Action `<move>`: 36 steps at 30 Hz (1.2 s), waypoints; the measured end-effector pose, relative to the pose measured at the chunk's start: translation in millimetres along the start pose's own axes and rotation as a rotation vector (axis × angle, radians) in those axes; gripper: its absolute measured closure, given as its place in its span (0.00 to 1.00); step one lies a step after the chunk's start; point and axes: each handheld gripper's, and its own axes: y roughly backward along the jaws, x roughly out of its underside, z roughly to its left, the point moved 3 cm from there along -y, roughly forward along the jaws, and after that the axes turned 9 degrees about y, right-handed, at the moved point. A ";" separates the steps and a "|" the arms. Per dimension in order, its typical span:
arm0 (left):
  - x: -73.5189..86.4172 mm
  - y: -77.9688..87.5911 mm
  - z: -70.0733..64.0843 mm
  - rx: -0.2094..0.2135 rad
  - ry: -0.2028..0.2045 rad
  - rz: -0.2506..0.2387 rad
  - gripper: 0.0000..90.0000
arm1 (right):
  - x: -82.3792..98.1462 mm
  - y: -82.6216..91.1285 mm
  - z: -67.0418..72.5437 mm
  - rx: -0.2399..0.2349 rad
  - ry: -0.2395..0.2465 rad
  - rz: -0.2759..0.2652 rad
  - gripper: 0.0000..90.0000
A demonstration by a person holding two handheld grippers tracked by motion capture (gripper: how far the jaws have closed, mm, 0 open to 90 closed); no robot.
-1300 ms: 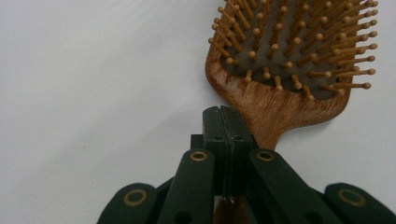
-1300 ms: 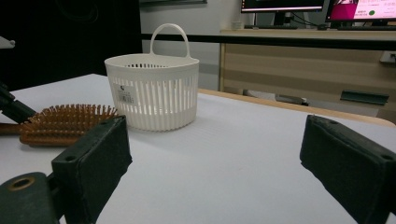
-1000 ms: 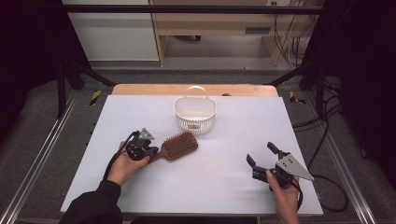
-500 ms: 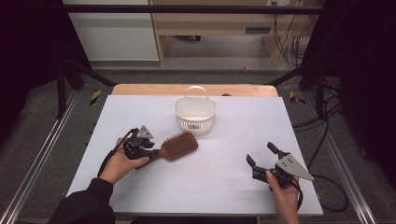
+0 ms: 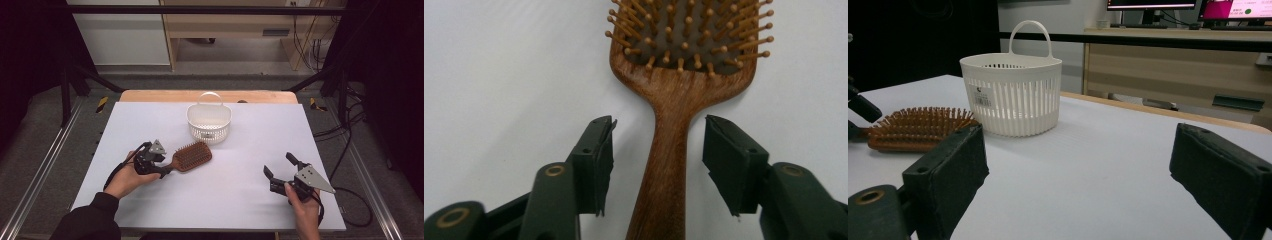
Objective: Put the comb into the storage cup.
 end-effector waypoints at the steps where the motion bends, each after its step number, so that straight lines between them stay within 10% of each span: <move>1: 0.5 -0.9 -0.6 0.004 -0.006 0.004 0.55 | 0.1 -0.2 0.2 0.000 0.001 0.001 0.09; 12: 3.9 -4.6 -3.1 0.019 -0.071 0.055 0.77 | 0.5 -0.7 0.8 -0.003 -0.001 0.005 0.09; 24: 12.6 2.2 -3.9 0.044 -0.118 0.075 0.79 | 1.1 -0.5 0.6 -0.002 -0.002 0.008 0.09; 36: 8.5 0.2 -4.6 0.024 -0.042 0.108 0.76 | 1.2 -1.3 1.6 -0.007 -0.001 0.009 0.09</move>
